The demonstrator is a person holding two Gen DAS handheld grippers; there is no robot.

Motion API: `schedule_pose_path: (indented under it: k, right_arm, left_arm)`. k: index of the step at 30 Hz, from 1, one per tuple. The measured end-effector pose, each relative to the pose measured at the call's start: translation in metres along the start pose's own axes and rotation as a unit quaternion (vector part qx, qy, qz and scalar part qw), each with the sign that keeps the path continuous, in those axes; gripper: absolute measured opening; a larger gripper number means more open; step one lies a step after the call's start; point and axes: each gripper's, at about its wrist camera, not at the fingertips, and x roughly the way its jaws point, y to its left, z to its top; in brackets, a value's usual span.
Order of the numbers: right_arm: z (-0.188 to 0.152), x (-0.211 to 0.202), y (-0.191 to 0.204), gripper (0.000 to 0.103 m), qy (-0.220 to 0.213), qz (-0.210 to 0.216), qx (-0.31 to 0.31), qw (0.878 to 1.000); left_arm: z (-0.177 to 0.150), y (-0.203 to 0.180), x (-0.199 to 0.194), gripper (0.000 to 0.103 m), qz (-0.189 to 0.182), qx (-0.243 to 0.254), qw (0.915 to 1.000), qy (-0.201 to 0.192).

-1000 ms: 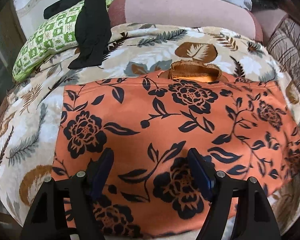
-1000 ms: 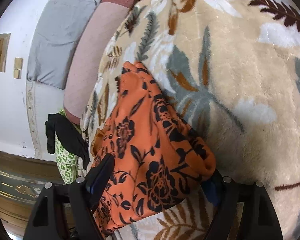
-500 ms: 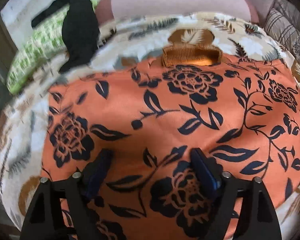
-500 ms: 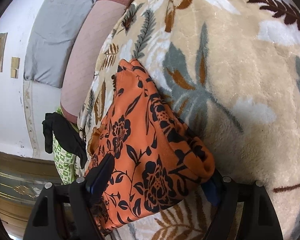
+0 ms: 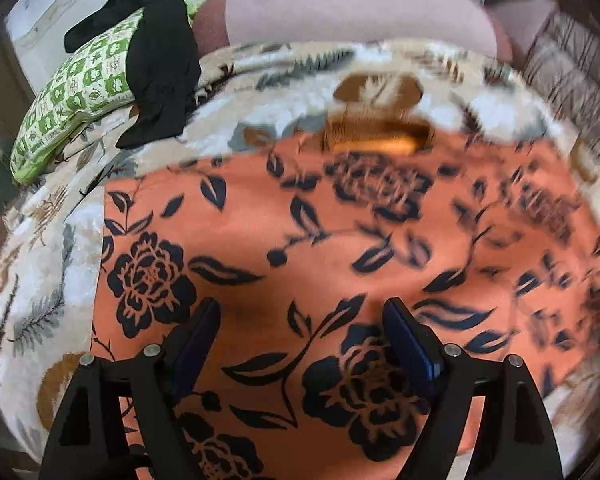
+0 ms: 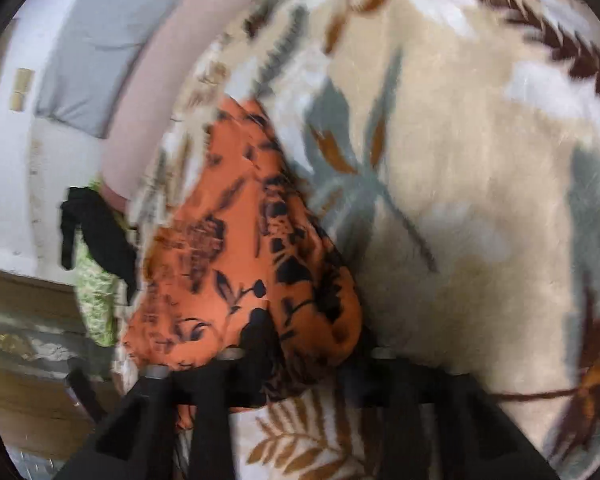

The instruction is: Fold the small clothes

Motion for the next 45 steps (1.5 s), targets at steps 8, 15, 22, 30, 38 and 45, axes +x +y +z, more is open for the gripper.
schedule_pose_path:
  k: [8, 15, 22, 30, 38, 45]
  right_arm:
    - [0.094, 0.03, 0.043, 0.085, 0.009, 0.026, -0.105, 0.994]
    - [0.15, 0.124, 0.066, 0.024, 0.075, -0.035, -0.126, 0.989]
    - [0.143, 0.11, 0.054, 0.033, 0.036, -0.024, -0.093, 0.995]
    - [0.071, 0.023, 0.091, 0.073, 0.023, 0.042, -0.147, 0.988]
    - [0.029, 0.018, 0.041, 0.071, 0.013, 0.071, -0.051, 0.996]
    - [-0.058, -0.007, -0.004, 0.083, 0.027, 0.074, 0.051, 0.996]
  left_arm:
    - [-0.009, -0.013, 0.025, 0.085, 0.006, 0.035, 0.9994, 0.003]
    - [-0.008, -0.013, 0.028, 0.086, 0.007, 0.04, 0.9991, 0.009]
    - [-0.007, -0.012, 0.028, 0.089, 0.008, 0.036, 0.9993, 0.009]
    - [-0.015, -0.001, -0.002, 0.087, -0.014, 0.003, 0.9999, -0.006]
    - [-0.013, 0.008, -0.026, 0.087, -0.017, -0.005, 0.9996, -0.023]
    - [-0.028, 0.017, -0.017, 0.087, -0.011, -0.033, 0.9993, 0.014]
